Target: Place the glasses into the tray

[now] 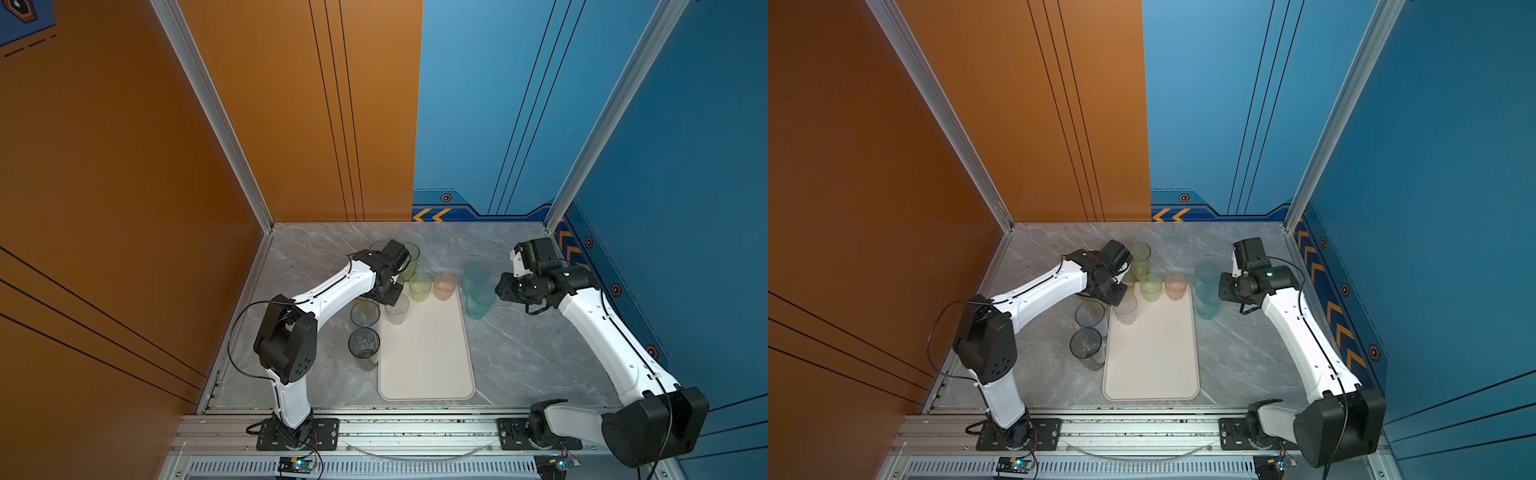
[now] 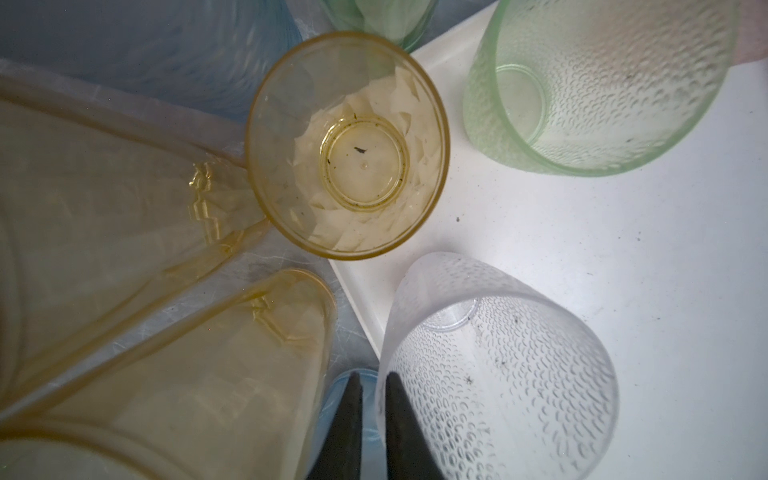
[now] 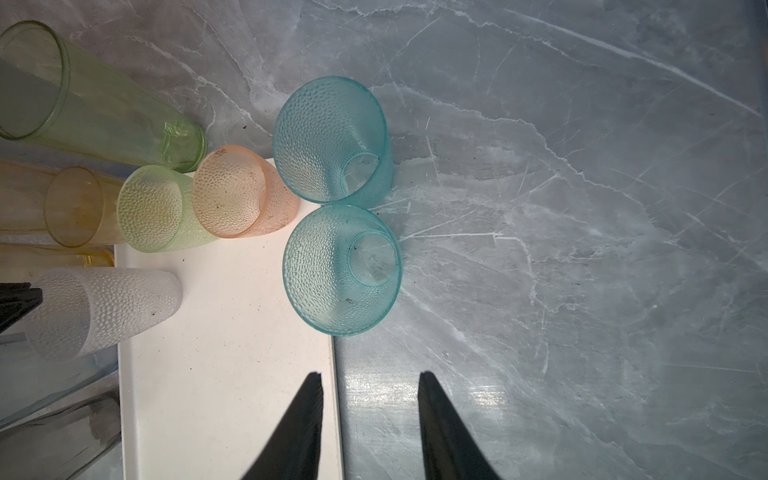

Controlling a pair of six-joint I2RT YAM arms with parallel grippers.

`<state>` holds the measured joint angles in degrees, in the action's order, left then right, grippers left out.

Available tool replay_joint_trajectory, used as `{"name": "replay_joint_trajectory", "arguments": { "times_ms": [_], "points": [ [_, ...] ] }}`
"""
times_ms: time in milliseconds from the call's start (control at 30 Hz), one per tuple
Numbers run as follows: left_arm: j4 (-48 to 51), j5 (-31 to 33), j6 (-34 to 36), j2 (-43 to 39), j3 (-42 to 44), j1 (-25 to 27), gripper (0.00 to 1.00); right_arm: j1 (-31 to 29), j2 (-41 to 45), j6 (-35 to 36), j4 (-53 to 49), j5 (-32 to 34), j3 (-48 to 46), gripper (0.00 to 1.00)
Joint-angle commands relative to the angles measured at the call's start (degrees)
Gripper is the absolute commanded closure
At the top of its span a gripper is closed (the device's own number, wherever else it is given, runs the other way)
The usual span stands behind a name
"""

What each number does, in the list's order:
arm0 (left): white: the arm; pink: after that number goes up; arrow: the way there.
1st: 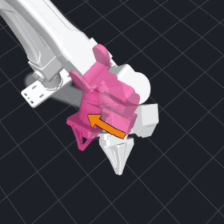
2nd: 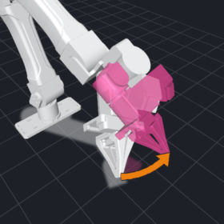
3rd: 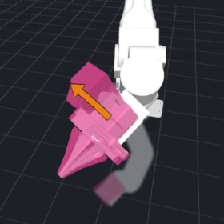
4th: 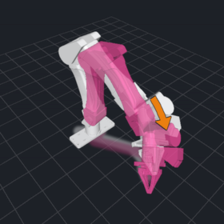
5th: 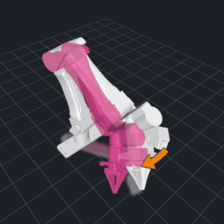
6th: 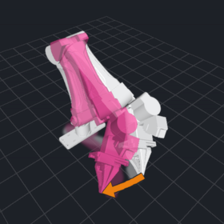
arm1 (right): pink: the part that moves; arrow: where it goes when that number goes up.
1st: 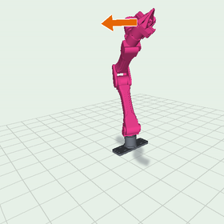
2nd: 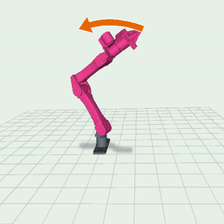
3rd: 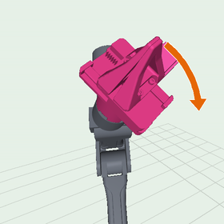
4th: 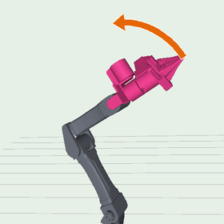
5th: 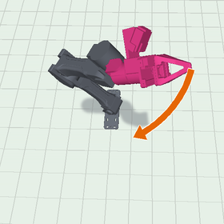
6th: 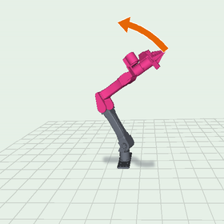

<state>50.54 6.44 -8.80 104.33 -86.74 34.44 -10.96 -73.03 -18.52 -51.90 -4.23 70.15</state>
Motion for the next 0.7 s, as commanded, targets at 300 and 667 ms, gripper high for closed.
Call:
{"name": "replay_joint_trajectory", "arguments": {
  "times_ms": [300, 667],
  "points": [
    [0.6, 3.6, 0.8, -5.6, -1.6, 0.9, 0.84, -0.6, -0.9, -1.1, -0.9, 1.3, 1.7, 0.6],
    [0.6, 6.5, 1.3, -8.7, -7.4, 8.4, 0.86, 0.6, -2.7, -0.4, -2.3, 3.7, 1.8, 0.62]
  ]
}}
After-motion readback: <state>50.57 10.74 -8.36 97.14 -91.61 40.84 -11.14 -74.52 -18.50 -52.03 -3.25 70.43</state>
